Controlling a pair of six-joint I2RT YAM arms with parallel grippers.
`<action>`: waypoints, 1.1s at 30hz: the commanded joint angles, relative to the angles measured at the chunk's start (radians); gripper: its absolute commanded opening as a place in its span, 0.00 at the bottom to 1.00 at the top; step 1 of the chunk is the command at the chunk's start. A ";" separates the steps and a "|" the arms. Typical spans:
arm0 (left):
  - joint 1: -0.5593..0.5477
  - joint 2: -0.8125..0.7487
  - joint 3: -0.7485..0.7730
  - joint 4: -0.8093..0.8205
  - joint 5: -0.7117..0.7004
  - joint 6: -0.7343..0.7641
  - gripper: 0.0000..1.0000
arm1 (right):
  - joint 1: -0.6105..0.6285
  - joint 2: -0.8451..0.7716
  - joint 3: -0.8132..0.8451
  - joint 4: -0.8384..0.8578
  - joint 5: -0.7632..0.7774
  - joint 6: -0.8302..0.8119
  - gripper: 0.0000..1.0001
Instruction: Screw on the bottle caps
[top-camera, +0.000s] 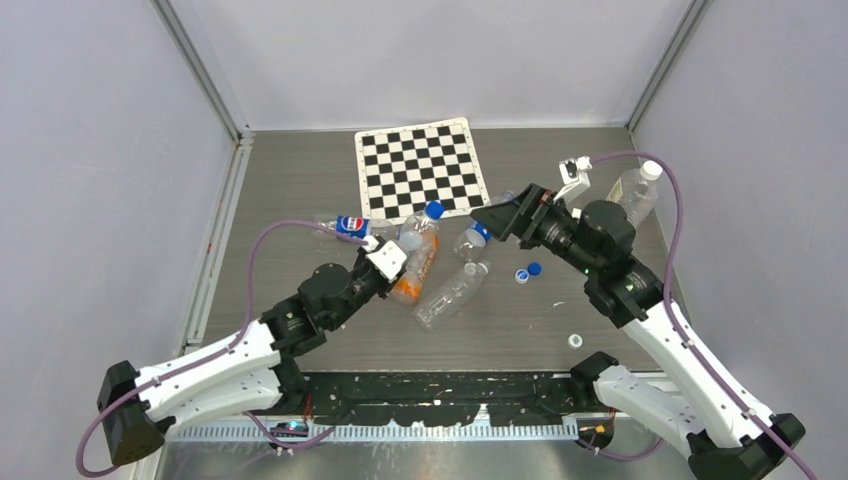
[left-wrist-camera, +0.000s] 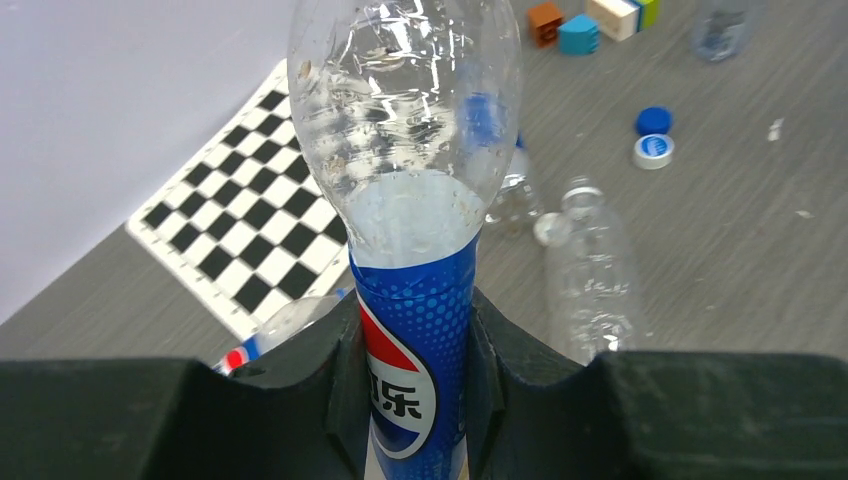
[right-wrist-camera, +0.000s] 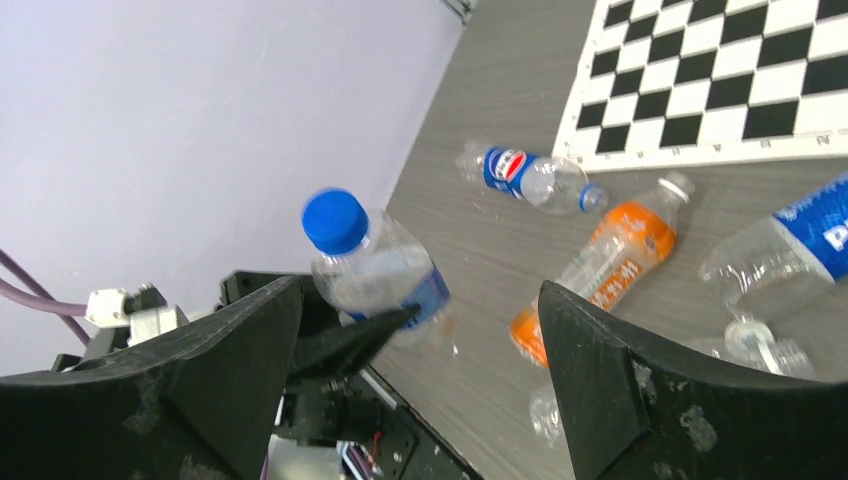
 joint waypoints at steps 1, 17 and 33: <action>0.004 0.055 0.000 0.206 0.133 -0.105 0.34 | 0.001 0.057 0.048 0.201 0.008 -0.006 0.94; 0.004 0.210 0.050 0.358 0.182 -0.146 0.34 | 0.176 0.206 0.167 0.131 0.171 -0.145 0.63; 0.004 0.267 0.052 0.448 0.148 -0.183 0.56 | 0.205 0.209 0.193 0.040 0.282 -0.254 0.02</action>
